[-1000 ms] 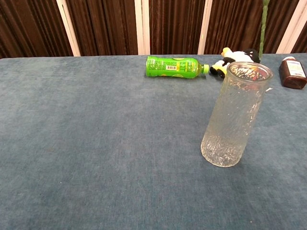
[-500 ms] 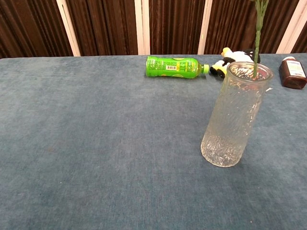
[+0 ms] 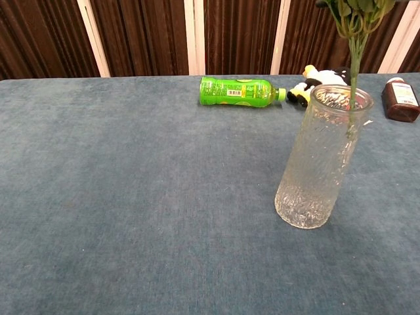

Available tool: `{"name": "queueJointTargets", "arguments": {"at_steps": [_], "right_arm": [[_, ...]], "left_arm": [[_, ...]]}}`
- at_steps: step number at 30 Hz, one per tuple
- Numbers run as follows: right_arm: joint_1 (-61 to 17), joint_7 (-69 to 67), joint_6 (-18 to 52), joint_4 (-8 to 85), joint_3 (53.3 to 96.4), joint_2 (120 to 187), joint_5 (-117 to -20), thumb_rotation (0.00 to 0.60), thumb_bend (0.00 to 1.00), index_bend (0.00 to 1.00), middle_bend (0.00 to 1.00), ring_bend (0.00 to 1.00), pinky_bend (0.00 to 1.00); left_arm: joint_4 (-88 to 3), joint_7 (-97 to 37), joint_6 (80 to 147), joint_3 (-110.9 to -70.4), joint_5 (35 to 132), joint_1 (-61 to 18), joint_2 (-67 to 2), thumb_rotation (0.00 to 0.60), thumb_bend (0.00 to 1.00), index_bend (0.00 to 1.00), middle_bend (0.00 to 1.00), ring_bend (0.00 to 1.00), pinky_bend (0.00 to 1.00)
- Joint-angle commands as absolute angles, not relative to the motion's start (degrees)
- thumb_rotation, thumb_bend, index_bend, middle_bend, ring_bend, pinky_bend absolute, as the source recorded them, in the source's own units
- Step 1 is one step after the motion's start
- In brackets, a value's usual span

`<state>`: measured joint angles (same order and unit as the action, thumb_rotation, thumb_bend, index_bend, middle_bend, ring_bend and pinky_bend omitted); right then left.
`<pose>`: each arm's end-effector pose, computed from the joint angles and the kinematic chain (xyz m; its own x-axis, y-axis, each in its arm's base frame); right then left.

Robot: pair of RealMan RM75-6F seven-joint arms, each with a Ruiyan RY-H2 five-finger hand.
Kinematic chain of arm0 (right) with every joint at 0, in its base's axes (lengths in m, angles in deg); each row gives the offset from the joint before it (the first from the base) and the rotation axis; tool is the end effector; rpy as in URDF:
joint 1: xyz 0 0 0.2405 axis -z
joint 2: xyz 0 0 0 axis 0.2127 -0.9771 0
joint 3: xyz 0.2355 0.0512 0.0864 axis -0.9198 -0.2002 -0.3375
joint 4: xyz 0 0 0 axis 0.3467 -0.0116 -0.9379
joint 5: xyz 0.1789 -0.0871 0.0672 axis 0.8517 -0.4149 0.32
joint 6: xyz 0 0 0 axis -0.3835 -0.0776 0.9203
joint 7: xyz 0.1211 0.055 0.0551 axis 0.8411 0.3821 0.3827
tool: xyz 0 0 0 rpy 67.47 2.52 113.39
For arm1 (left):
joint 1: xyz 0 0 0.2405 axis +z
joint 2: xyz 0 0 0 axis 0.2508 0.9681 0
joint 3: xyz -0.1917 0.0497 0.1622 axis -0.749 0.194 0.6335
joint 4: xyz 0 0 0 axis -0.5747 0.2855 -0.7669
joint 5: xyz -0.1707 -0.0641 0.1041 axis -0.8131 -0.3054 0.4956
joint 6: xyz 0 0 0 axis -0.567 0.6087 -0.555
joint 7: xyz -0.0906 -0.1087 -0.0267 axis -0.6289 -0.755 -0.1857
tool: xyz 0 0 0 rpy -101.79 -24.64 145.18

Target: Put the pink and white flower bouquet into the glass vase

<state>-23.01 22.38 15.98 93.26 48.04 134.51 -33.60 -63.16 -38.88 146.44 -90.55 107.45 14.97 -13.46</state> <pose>-0.0652 -0.3155 0.1423 -0.8320 -0.2152 0.5113 -0.5455 0.1505 -0.8245 -0.3066 0.1659 0.1988 0.2396 -0.2666 0.9335 0.9706 0.0439 -0.2366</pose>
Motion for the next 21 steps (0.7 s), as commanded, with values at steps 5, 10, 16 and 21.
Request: {"name": "queueJointTargets", "arguments": {"at_steps": [5,10,16,21], "right_arm": [[-19.8,24.93,13.17,93.6,51.3,135.14,-39.9,0.6,0.48,0.5,0.42,0.46,0.2],[-18.11,27.62,7.67,91.85,53.62,134.73,-44.1,0.6,0.48,0.5,0.39,0.39,0.18],[-15.98,29.92,2.56,90.85,55.56,132.93,-50.17,0.6,0.44,0.37,0.27,0.25,0.09],[-15.01,31.36,-1.25,89.96,56.85,131.23,-54.11,0.6,0.29,0.22,0.17,0.13,0.02]], "left_arm": [[-63.32,-38.46,146.42,-90.55,107.53,14.85,-13.64,0.6,0.17,0.15,0.0,0.0,0.0],[-63.64,-38.56,146.49,-90.78,107.02,14.93,-13.65,0.6,0.17,0.15,0.0,0.0,0.0],[-63.88,-38.17,146.35,-90.81,106.78,14.91,-13.69,0.6,0.17,0.15,0.0,0.0,0.0],[-64.06,-37.88,146.35,-90.79,106.74,14.94,-13.69,0.6,0.17,0.15,0.0,0.0,0.0]]}}
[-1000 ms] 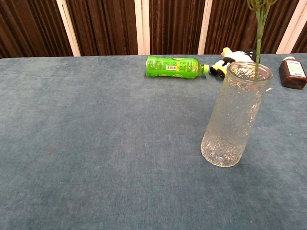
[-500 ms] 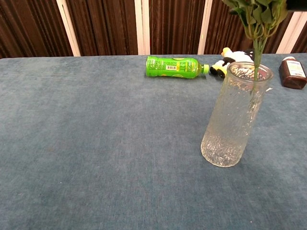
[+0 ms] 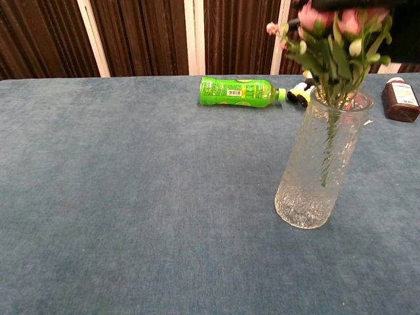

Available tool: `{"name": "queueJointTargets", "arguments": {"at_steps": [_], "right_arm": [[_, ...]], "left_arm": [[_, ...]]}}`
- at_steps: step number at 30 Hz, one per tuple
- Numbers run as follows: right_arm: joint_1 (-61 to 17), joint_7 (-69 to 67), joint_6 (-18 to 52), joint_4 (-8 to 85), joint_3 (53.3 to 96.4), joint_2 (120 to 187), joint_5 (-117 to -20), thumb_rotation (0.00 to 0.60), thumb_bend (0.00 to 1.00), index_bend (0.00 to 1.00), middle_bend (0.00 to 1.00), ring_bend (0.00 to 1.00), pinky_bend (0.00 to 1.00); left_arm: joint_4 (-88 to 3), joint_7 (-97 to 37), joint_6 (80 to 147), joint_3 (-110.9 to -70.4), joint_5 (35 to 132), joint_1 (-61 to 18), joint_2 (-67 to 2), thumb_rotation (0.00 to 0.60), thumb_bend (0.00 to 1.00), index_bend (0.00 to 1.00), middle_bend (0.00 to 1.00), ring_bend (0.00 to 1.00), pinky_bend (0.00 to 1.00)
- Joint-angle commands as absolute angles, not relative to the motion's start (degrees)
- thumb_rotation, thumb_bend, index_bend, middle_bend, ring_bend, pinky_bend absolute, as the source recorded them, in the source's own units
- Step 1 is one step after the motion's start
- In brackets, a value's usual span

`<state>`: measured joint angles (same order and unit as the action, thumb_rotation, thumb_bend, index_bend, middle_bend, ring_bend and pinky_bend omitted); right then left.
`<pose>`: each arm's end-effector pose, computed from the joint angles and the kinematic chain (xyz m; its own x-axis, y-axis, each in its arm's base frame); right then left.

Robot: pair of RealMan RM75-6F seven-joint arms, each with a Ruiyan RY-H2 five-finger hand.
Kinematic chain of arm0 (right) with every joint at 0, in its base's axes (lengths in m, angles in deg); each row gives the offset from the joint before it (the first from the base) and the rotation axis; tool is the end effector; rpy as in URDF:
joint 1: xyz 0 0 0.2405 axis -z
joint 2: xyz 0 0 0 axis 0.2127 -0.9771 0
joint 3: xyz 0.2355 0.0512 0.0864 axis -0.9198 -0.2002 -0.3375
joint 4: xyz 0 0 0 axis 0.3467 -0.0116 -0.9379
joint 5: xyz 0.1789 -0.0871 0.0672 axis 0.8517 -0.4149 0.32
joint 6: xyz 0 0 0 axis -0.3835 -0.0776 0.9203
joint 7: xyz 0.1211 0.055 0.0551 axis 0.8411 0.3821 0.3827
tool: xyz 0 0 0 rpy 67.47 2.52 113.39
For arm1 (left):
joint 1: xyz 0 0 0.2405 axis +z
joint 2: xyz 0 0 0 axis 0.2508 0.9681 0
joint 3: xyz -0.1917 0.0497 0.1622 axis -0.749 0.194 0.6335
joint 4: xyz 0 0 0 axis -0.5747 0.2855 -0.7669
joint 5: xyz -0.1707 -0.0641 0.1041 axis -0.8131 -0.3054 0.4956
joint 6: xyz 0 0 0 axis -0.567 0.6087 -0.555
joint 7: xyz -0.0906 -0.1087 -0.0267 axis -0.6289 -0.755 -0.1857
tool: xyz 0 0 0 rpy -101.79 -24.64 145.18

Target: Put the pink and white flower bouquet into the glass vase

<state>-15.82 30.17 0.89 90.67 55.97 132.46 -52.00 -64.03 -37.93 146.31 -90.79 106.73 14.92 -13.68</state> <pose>-0.0932 -0.2865 0.1117 -0.7511 -0.4180 0.5109 -0.6255 0.2032 -0.7533 -0.3051 0.1669 0.1974 0.2383 -0.2691 0.9332 0.9711 0.0571 -0.2316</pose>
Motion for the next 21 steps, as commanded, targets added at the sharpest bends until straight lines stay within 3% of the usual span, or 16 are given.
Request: {"name": "queueJointTargets", "arguments": {"at_steps": [1,6,11,16,21], "right_arm": [[-14.83,31.77,-1.96,89.8,56.91,130.74,-54.83,0.6,0.26,0.19,0.15,0.1,0.01],[-14.03,33.01,-4.27,89.28,57.05,128.16,-57.54,0.6,0.18,0.1,0.08,0.04,0.0],[-11.76,33.57,-6.3,89.64,57.72,123.04,-62.04,0.6,0.16,0.05,0.06,0.02,0.0],[-6.72,35.12,-5.44,89.72,58.58,115.91,-69.36,0.6,0.15,0.05,0.05,0.02,0.0],[-0.11,42.26,-3.46,87.76,59.81,107.87,-81.0,0.6,0.15,0.12,0.07,0.07,0.01]], "left_arm": [[-64.08,-37.84,146.39,-90.78,106.75,14.96,-13.69,0.6,0.17,0.15,0.0,0.0,0.0],[-64.13,-37.9,146.46,-90.89,106.57,15.02,-13.67,0.6,0.17,0.15,0.0,0.0,0.0],[-64.16,-37.93,146.41,-90.98,106.39,15.02,-13.66,0.6,0.17,0.15,0.0,0.0,0.0],[-64.35,-37.81,146.38,-90.91,106.39,15.08,-13.62,0.6,0.17,0.15,0.0,0.0,0.0],[-64.75,-37.75,146.62,-90.72,106.66,15.28,-13.56,0.6,0.17,0.15,0.0,0.0,0.0]]}}
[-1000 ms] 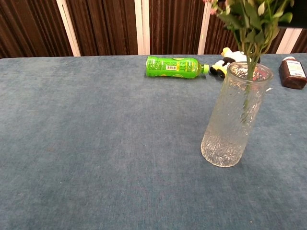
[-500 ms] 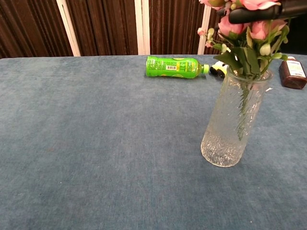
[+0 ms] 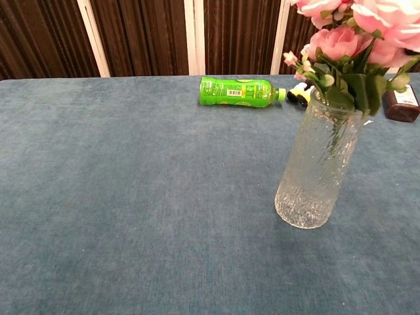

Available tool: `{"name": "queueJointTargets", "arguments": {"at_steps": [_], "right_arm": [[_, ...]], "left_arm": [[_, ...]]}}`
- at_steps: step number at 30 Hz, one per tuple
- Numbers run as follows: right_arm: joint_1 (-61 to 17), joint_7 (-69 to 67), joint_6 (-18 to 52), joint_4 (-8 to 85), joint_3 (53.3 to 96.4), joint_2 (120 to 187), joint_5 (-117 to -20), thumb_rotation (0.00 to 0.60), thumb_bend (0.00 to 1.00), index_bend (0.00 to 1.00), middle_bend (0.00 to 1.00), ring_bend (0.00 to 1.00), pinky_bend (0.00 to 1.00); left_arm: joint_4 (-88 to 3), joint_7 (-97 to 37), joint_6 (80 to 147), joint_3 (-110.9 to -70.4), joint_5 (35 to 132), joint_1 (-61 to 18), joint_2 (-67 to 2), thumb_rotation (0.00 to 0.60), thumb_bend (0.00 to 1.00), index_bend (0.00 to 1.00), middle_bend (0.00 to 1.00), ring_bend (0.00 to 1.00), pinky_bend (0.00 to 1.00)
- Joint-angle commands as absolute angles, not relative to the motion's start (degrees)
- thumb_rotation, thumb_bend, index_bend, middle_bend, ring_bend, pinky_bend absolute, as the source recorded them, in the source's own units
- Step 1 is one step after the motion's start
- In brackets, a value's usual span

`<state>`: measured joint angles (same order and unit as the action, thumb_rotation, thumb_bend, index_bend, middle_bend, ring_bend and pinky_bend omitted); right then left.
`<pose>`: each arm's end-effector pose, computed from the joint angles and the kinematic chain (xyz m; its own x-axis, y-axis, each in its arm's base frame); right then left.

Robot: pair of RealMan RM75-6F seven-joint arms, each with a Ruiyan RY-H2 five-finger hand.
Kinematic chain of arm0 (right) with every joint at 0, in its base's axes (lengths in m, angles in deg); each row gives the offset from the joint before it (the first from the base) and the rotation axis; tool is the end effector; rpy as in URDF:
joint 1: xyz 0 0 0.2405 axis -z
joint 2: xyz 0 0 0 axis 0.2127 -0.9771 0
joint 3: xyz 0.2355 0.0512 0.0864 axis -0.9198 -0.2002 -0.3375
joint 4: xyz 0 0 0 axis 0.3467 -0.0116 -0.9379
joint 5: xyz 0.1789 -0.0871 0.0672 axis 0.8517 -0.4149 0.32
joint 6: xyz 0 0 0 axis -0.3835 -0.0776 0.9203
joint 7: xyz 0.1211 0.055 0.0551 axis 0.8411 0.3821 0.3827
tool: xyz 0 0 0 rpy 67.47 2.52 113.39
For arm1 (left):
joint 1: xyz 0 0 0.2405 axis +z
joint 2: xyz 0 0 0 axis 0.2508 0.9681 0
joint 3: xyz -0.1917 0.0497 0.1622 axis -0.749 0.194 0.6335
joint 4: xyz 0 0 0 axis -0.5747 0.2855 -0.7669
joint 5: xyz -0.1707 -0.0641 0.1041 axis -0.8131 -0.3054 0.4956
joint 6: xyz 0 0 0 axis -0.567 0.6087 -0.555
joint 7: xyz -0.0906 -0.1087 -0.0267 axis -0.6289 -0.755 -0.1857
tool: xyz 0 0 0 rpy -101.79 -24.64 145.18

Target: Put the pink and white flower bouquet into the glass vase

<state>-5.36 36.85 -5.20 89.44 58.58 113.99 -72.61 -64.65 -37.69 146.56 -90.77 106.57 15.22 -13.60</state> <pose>-0.1508 -0.2625 0.1688 -0.4889 -0.4440 0.7509 -0.8616 0.1112 -0.4952 -0.3043 0.1650 0.1975 0.2351 -0.2715 0.9333 0.9720 0.0640 -0.2262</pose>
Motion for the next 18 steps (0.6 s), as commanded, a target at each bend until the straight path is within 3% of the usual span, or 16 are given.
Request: {"name": "queueJointTargets", "arguments": {"at_steps": [1,4,9,13,18], "right_arm": [[1.46,43.01,-1.48,86.61,60.32,106.63,-83.62,0.6,0.15,0.16,0.1,0.1,0.02],[6.4,36.93,10.26,80.97,62.17,106.99,-88.95,0.6,0.15,0.2,0.14,0.13,0.04],[11.56,6.7,30.4,74.53,64.26,116.05,-84.73,0.6,0.15,0.2,0.14,0.13,0.04],[12.78,-5.17,37.81,70.7,67.58,120.94,-90.08,0.6,0.15,0.2,0.14,0.11,0.04],[14.4,-5.88,41.61,65.75,73.0,124.81,-97.92,0.6,0.15,0.2,0.14,0.1,0.04]], "left_arm": [[-64.81,-37.8,146.69,-90.67,106.75,15.32,-13.52,0.6,0.17,0.15,0.0,0.0,0.0],[-64.93,-37.8,146.91,-90.56,106.97,15.47,-13.46,0.6,0.17,0.15,0.0,0.0,0.0],[-65.16,-37.67,146.73,-90.2,107.15,15.65,-13.04,0.6,0.17,0.15,0.0,0.0,0.0],[-65.33,-37.56,146.47,-90.18,106.98,15.63,-12.86,0.6,0.17,0.15,0.0,0.0,0.0],[-65.43,-37.15,146.18,-89.86,107.27,15.6,-12.69,0.6,0.17,0.15,0.0,0.0,0.0]]}}
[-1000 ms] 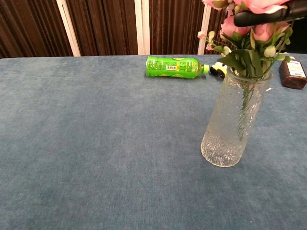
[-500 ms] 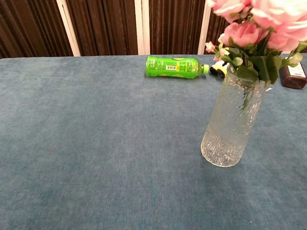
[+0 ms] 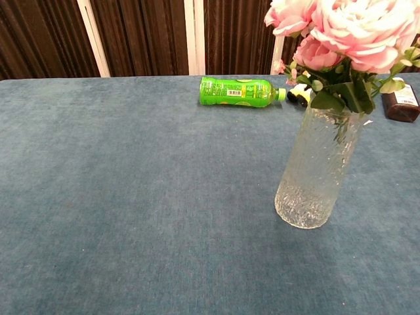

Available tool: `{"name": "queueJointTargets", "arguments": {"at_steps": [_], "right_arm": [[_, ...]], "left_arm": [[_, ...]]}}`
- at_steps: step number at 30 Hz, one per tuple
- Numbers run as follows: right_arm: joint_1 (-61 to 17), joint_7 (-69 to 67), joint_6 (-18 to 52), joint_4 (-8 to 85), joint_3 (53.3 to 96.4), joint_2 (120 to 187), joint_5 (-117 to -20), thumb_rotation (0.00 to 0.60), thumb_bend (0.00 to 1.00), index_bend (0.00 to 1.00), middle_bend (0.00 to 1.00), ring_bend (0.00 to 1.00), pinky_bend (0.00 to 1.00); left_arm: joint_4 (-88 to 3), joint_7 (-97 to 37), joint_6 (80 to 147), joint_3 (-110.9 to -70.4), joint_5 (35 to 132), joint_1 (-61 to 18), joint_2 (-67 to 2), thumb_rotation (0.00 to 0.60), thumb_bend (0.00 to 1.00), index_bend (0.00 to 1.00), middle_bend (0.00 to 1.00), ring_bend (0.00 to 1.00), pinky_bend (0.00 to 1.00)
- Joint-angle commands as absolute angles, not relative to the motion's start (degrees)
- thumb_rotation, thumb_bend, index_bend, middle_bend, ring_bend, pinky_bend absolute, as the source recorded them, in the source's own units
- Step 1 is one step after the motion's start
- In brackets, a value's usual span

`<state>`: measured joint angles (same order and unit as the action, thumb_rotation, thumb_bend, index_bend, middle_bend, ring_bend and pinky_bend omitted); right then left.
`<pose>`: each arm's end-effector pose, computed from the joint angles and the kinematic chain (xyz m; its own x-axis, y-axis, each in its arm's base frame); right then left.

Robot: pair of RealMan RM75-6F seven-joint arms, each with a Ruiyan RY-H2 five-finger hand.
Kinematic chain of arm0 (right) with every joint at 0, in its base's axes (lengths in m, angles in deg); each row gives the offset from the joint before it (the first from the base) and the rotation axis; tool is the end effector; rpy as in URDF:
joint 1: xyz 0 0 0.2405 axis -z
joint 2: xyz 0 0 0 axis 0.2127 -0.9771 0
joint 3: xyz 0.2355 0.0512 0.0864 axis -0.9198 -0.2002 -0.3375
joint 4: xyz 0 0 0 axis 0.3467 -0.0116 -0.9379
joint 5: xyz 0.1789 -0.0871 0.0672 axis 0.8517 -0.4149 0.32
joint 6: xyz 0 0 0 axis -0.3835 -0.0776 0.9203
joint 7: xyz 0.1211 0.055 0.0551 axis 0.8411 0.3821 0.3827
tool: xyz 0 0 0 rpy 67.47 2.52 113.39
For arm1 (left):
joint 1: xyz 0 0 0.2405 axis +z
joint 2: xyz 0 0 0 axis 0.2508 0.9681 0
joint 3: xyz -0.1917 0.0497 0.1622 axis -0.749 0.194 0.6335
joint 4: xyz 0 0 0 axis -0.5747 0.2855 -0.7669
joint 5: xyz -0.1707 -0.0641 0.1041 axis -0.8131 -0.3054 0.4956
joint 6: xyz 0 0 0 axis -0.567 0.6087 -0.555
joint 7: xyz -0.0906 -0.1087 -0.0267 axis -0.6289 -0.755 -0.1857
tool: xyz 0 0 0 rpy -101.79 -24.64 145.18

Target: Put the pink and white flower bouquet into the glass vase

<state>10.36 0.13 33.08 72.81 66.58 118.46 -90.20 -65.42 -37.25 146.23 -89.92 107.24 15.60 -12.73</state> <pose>-0.2498 -0.2144 0.2427 0.3285 0.1448 0.9334 -0.9397 -0.0500 0.3384 -0.3035 0.1608 0.1975 0.2457 -0.2482 0.9370 0.9693 0.0631 -0.2375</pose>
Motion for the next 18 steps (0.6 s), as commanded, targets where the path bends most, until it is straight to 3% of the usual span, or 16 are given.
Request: {"name": "queueJointTargets", "arguments": {"at_steps": [1,6,18], "right_arm": [[14.73,-5.45,41.73,64.97,74.46,125.48,-99.38,0.6,0.15,0.2,0.14,0.1,0.04],[14.69,-7.01,39.43,63.03,79.26,126.77,-102.96,0.6,0.15,0.19,0.12,0.05,0.01],[11.86,-11.03,33.7,63.61,81.66,127.37,-100.59,0.6,0.15,0.16,0.1,0.04,0.0]], "left_arm": [[-65.43,-36.99,146.07,-89.8,107.26,15.59,-12.63,0.6,0.17,0.15,0.0,0.0,0.0],[-65.68,-36.04,144.87,-89.35,106.9,15.46,-11.89,0.6,0.17,0.15,0.0,0.0,0.0],[-65.79,-33.99,142.43,-88.35,107.05,14.79,-10.59,0.6,0.17,0.15,0.0,0.0,0.0]]}}
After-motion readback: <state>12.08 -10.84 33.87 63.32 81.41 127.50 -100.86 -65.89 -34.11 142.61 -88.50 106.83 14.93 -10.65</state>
